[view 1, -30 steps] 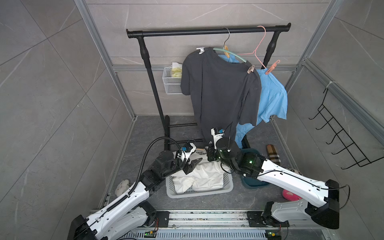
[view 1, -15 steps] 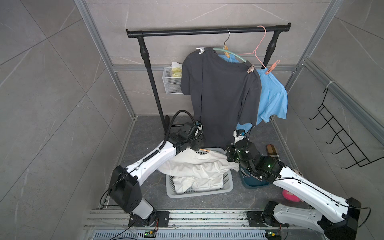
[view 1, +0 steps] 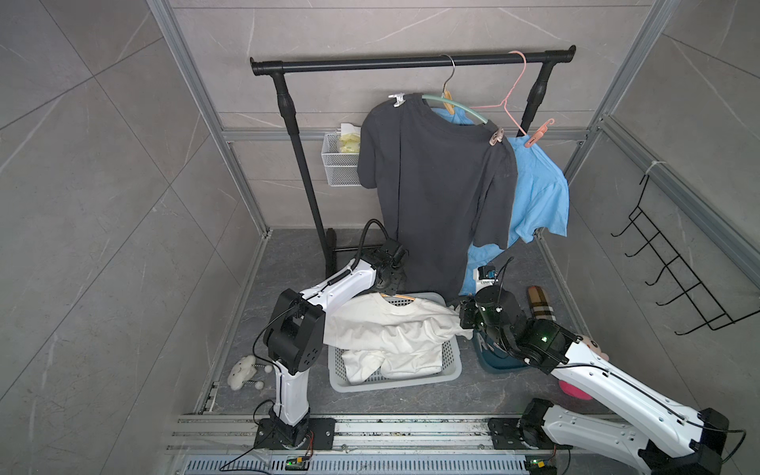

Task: Use clothespins to secure the t-shirt on both sides of the hanger
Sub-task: Pick up the hanger from the basket.

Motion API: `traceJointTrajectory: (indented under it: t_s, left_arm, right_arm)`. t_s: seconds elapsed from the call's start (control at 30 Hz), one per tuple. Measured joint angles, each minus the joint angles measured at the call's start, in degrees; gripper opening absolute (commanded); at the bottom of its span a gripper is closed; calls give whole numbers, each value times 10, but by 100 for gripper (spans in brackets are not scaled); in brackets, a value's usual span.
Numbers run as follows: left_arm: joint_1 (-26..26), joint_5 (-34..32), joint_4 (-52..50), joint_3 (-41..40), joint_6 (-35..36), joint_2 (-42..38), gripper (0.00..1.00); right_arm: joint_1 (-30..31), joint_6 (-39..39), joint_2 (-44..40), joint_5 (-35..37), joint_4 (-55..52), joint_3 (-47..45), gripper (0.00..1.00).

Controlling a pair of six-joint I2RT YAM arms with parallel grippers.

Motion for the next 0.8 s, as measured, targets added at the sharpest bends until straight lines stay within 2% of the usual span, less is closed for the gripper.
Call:
traceJointTrajectory:
  t_s: [0.33, 0.43, 0.8]
  left_arm:
    - [2, 27, 22, 1, -3, 13, 27]
    - [2, 38, 24, 1, -5, 16, 15]
    - [4, 99, 54, 1, -5, 16, 8]
  right_arm:
    - [0, -9, -4, -4, 0, -5, 0]
    - [0, -12, -8, -4, 0, -5, 0]
    - [0, -24, -20, -3, 0, -5, 0]
